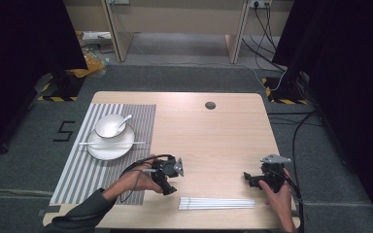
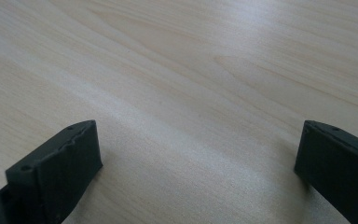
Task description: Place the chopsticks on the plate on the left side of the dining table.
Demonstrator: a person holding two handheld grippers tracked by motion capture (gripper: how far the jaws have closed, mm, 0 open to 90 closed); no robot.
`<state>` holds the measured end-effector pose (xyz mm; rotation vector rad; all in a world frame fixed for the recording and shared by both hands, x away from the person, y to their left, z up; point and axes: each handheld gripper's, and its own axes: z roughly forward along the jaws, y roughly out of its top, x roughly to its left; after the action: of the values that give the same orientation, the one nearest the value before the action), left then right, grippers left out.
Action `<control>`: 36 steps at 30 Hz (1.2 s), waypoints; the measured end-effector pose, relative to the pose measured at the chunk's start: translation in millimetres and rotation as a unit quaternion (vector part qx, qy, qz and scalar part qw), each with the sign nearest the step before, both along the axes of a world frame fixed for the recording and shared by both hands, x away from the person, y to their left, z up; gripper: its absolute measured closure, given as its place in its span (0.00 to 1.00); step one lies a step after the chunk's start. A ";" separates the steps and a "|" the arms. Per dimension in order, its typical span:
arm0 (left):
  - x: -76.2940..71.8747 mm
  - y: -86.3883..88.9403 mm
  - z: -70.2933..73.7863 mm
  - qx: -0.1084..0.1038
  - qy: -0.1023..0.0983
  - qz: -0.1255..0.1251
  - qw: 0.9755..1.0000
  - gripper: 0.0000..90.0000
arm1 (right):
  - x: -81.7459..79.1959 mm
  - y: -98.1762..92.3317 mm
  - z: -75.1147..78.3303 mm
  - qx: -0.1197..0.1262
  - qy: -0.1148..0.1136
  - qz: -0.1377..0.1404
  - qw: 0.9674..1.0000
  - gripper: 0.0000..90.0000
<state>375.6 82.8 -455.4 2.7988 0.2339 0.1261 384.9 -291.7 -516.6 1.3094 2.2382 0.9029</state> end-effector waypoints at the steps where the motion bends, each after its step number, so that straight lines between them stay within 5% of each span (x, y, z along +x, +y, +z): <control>1: 0.3 -1.7 -0.6 0.000 -0.002 -0.001 1.000 0.44 | 0.0 0.0 0.0 0.000 0.000 0.000 1.000 0.00; 26: -9.2 -33.8 -16.7 0.009 0.017 -0.039 0.999 0.47 | -0.1 0.1 0.1 0.000 0.001 0.001 1.000 0.00; 36: -11.7 -42.8 -21.4 0.014 0.011 -0.061 0.998 0.59 | -0.2 0.1 0.1 0.001 0.001 0.000 1.000 0.00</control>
<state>363.9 39.9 -476.7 2.8341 0.0661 0.0701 384.8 -291.5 -516.5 1.3107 2.2404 0.9035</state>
